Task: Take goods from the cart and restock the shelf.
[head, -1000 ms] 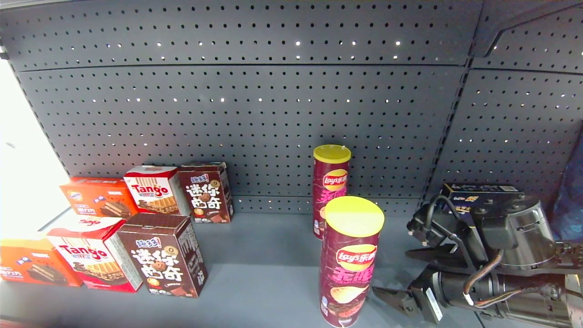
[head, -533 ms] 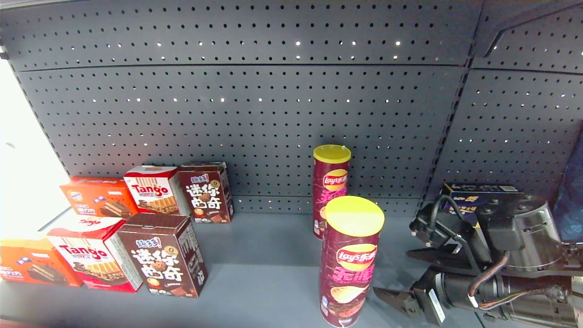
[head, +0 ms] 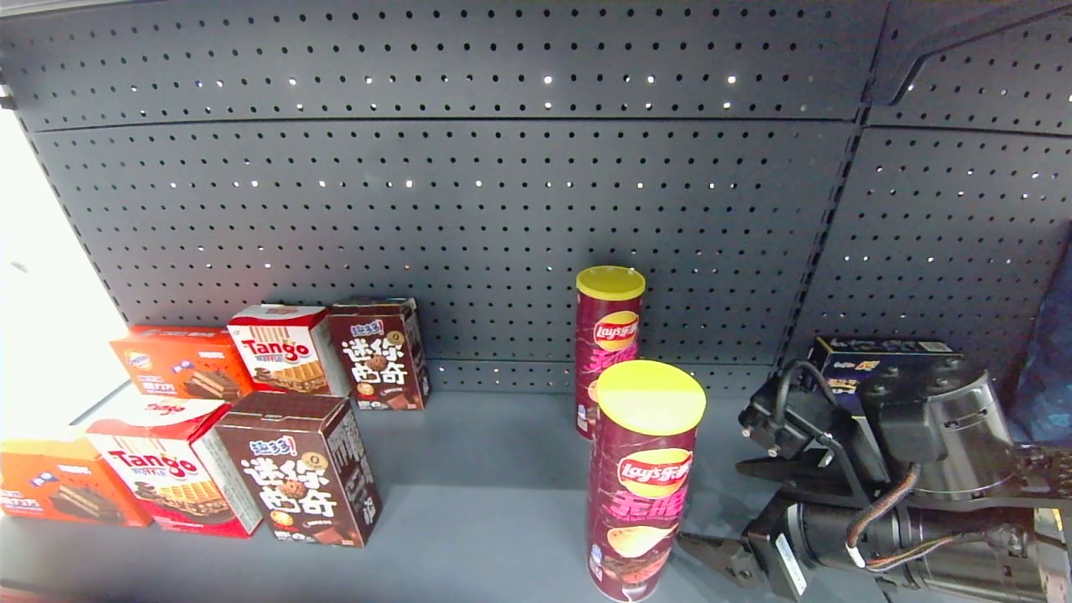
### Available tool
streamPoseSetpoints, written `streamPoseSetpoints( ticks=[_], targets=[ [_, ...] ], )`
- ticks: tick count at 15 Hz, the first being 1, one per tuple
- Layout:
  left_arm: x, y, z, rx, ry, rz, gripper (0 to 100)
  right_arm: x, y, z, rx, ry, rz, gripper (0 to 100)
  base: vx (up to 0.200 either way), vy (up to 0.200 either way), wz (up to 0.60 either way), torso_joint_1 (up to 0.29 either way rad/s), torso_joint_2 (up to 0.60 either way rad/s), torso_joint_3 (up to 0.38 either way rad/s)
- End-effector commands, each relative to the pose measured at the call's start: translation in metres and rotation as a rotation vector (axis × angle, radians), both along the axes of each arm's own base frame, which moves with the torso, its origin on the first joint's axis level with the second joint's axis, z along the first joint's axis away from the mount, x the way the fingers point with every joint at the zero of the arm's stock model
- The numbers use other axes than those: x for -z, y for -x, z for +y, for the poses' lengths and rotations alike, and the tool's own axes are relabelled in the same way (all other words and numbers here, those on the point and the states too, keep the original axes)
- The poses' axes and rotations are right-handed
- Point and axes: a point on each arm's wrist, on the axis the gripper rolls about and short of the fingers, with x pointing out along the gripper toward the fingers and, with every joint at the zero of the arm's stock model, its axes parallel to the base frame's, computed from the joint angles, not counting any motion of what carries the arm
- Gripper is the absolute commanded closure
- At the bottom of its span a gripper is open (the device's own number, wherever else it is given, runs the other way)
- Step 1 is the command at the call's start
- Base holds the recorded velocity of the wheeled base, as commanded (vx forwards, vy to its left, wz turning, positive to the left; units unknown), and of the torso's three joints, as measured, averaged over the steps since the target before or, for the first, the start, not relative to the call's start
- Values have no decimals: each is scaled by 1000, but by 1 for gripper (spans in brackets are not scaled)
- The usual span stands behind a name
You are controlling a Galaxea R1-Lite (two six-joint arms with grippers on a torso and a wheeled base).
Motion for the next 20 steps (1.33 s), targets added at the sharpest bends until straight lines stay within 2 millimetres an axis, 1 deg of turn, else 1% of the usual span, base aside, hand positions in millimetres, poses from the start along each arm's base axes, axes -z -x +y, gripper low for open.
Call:
streamPoseSetpoints(
  ticks=[1, 6, 9, 12, 13, 14, 15, 16, 17, 18, 19, 20],
  targets=[
    [0, 0, 0, 0, 0, 1, 0, 1, -3, 4, -7, 3, 2, 0, 0, 0, 0, 0, 0, 0],
    [0, 0, 0, 2, 1, 2, 0, 1, -5, 7, -9, 5, 5, 0, 0, 0, 0, 0, 0, 0],
    [0, 0, 0, 2, 1, 2, 0, 0, -2, 3, -2, -2, 0, 0, 0, 0, 0, 0, 0, 0],
    [1, 0, 0, -1, 1, 0, 0, -24, 10, -20, 46, -73, -81, 0, 0, 0, 0, 0, 0, 0],
    [1, 6, 2, -1, 11, -24, 0, -44, 22, -42, 101, -134, -160, 0, 0, 0, 0, 0, 0, 0],
    [2, 10, 4, -3, 17, -45, 0, -57, 36, -62, 149, -178, -229, 0, 0, 0, 0, 0, 0, 0],
    [7, 15, 6, -1, 24, -62, 0, -62, 51, -84, 214, -205, -288, 0, 0, 0, 0, 0, 0, 0],
    [7, 15, 6, -1, 24, -62, 0, -62, 51, -84, 214, -205, -288, 0, 0, 0, 0, 0, 0, 0],
    [23, 28, 11, -8, 34, -106, 0, -56, 92, -128, 421, -231, -416, 0, 0, 0, 0, 0, 0, 0],
    [32, 34, 13, -7, 36, -122, 0, -47, 114, -139, 487, -242, -472, 0, 0, 0, 0, 0, 0, 0],
    [42, 38, 15, -9, 39, -136, 0, -30, 139, -147, 548, -247, -529, 0, 0, 0, 0, 0, 0, 0],
    [49, 40, 16, -10, 36, -133, 0, -11, 156, -151, 594, -241, -564, 0, 0, 0, 0, 0, 0, 0]
  ],
)
